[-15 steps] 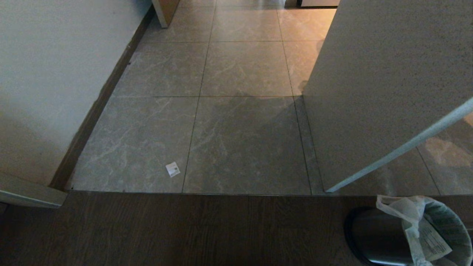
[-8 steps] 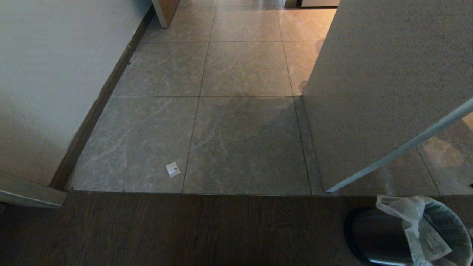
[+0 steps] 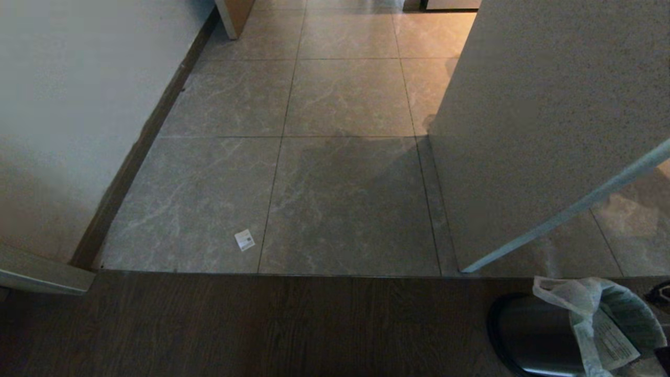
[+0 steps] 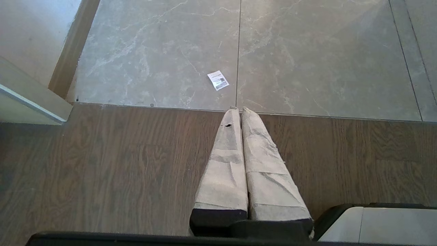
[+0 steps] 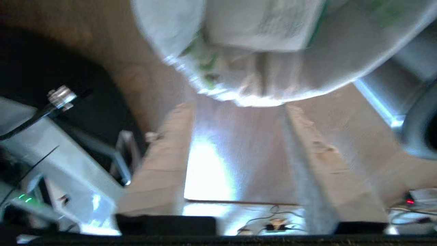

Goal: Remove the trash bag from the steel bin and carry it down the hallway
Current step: Pick up the trash bag

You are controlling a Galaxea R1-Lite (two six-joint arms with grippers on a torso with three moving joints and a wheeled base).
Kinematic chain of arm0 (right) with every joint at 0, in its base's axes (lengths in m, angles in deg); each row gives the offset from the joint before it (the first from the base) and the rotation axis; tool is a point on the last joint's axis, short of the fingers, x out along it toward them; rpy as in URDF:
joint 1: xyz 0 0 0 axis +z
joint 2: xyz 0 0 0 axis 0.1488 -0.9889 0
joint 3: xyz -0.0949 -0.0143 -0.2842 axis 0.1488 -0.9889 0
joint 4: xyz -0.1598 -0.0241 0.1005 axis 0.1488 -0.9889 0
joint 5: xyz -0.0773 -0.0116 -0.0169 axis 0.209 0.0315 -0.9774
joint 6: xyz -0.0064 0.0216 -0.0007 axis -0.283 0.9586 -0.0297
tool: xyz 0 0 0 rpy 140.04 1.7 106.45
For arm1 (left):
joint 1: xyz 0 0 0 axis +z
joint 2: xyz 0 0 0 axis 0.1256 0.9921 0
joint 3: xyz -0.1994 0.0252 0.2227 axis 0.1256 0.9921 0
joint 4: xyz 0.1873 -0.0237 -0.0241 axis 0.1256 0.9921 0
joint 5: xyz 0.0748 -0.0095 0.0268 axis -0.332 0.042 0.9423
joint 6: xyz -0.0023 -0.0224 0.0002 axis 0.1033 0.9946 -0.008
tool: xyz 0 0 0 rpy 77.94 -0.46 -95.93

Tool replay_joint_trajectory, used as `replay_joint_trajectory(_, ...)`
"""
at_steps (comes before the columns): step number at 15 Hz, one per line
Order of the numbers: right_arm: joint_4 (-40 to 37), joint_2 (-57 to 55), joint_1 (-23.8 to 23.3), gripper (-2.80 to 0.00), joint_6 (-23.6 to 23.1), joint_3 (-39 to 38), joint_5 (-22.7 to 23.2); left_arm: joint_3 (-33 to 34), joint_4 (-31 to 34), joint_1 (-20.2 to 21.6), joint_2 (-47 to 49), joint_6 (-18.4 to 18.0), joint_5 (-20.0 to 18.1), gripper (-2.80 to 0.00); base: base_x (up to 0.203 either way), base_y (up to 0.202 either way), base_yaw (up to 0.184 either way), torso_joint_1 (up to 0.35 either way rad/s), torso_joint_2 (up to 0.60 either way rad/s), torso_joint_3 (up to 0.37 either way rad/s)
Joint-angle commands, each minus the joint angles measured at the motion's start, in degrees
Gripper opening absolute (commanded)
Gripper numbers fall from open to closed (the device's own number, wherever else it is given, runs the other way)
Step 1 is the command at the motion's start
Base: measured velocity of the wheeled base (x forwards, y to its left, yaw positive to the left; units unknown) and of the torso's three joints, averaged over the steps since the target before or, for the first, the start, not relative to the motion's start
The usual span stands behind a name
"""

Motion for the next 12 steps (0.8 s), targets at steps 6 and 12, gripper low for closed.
replay_joint_trajectory(6, 10.08, -6.62, 1.02, 0.0, 5.15, -3.01, 10.28, 0.0, 0.0, 0.0, 0.0, 0.01, 0.04, -2.8, 0.0, 0.0, 0.0, 0.0, 0.0, 0.0)
replay_joint_trajectory(12, 12.32, -12.25, 1.86, 0.0, 7.77, 0.33, 16.97, 0.0, 0.0, 0.0, 0.0, 0.01, 0.04, -2.8, 0.0, 0.0, 0.0, 0.0, 0.0, 0.0)
